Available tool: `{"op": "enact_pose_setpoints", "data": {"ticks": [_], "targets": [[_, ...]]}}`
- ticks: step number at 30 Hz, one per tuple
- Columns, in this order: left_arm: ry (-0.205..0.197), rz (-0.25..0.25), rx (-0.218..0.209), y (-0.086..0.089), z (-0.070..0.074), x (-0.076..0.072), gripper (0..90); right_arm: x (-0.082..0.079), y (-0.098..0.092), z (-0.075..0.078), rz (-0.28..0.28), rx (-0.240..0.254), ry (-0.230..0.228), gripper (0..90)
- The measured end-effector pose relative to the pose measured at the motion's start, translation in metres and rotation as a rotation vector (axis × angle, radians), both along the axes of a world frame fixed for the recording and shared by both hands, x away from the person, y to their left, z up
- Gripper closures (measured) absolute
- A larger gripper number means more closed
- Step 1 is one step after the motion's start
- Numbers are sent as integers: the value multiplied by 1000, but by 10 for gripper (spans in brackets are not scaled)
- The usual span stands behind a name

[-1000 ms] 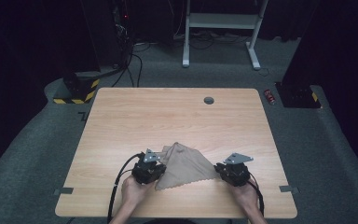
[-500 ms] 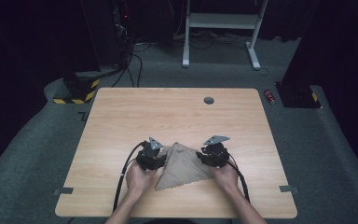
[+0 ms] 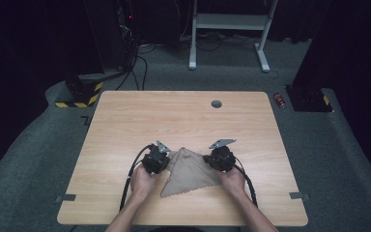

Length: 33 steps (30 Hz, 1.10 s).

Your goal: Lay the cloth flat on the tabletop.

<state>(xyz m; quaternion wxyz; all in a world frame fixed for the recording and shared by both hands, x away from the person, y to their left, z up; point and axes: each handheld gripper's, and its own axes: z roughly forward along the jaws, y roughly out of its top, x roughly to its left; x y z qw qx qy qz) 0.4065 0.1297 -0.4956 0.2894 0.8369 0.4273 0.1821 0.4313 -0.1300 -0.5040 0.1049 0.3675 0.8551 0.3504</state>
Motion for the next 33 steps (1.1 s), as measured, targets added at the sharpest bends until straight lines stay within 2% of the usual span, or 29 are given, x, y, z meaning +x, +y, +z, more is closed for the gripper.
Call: {"op": "enact_pose_setpoints", "data": {"ticks": [1, 2, 4, 6, 8, 12, 14, 16, 17, 18, 20, 22, 25, 26, 29, 30, 31, 32, 33], "targets": [[-33, 3, -29, 0, 10, 0, 880, -3, -5, 6, -9, 11, -22, 890], [-33, 3, -29, 0, 10, 0, 881, -3, -5, 6, -9, 11, -22, 890], [-83, -2, -43, 1, 23, 0, 882, -8, -15, 16, -25, 21, -58, 890], [-91, -2, -41, 3, 26, 0, 883, -9, -19, 18, -29, 18, -71, 890], [-108, 12, -61, 10, 30, -3, 883, -16, -34, 24, -45, 19, -96, 889], [-94, 4, -52, 13, 26, -4, 881, -23, -47, 25, -53, 14, -101, 889], [-71, -13, -44, 11, 20, -5, 879, -29, -50, 21, -40, 4, -95, 887], [-47, -28, -32, 9, 14, -5, 873, -34, -48, 15, -5, -24, -76, 882], [-26, -39, -31, 7, 9, -5, 870, -37, -45, 10, 40, -35, -51, 874], [-16, -45, -26, 6, 6, -6, 869, -38, -43, 10, 52, -33, -42, 855], [-1, -56, -23, 6, 2, -8, 869, -38, -40, 11, 77, -15, -45, 790], [4, -63, -20, 6, -1, -12, 872, -37, -40, 17, 71, 25, -57, 758], [3, -71, -16, 5, -4, -16, 874, -35, -37, 24, 64, 42, -81, 739], [3, -75, -25, 6, -6, -18, 875, -31, -31, 30, 52, 53, -101, 697], [5, -71, -40, 6, -8, -19, 875, -24, -23, 32, 42, 60, -97, 679], [6, -72, -43, 6, -8, -20, 875, -20, -18, 31, 39, 59, -83, 674], [8, -72, -48, 7, -8, -19, 875, -9, -9, 25, 39, 42, -26, 646], [8, -72, -48, 7, -8, -19, 875, -9, -9, 25, 39, 42, -26, 646], [5, -73, -54, 7, -8, -19, 875, 0, -3, 15, 29, 24, 23, 650]]}}
